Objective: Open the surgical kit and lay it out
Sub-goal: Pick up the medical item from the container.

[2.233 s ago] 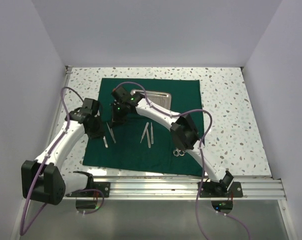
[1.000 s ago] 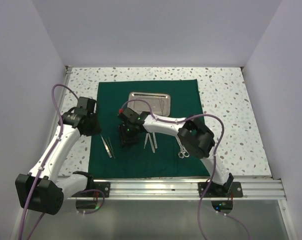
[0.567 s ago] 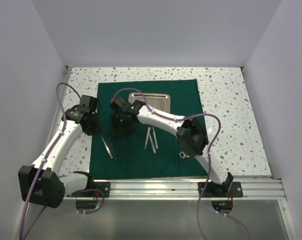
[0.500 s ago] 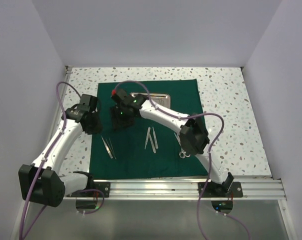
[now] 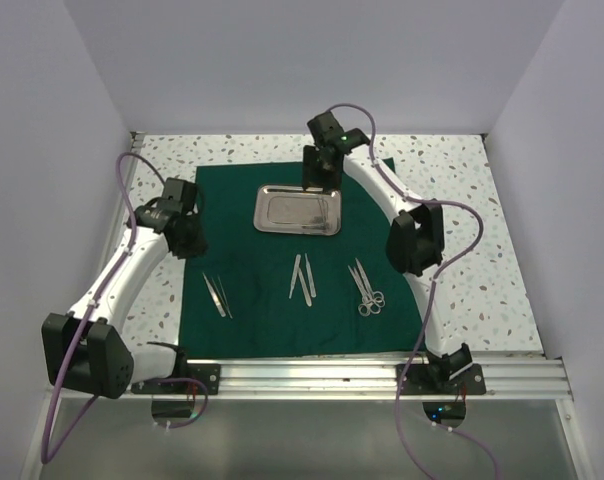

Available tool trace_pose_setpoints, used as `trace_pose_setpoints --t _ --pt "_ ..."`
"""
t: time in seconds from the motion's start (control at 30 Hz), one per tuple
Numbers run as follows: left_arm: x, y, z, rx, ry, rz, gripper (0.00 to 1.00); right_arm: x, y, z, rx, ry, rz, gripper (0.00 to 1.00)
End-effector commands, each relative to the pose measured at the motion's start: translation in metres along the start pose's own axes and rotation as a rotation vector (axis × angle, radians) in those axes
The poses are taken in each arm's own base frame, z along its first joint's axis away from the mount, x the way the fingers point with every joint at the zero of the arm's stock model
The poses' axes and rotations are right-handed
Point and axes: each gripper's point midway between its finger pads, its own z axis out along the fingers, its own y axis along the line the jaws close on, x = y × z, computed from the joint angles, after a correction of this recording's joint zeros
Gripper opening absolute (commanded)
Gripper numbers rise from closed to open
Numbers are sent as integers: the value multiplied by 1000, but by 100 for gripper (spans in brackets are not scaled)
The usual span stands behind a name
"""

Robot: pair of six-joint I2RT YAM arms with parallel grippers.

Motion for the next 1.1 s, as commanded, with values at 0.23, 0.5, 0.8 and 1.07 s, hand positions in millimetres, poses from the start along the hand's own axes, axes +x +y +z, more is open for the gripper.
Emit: trace_pose_setpoints --t 0.23,0.5,0.8,1.07 --pt "-36 -15 3 25 -67 5 23 27 -29 21 177 74 -187 56" --pt "-41 -14 12 -1 -46 29 23 23 -57 26 310 54 -238 55" --pt "-49 -15 19 -22 -38 56 23 43 -57 56 275 123 -217 51" --pt "-52 -17 26 -25 -17 67 22 53 -63 72 285 157 -217 20"
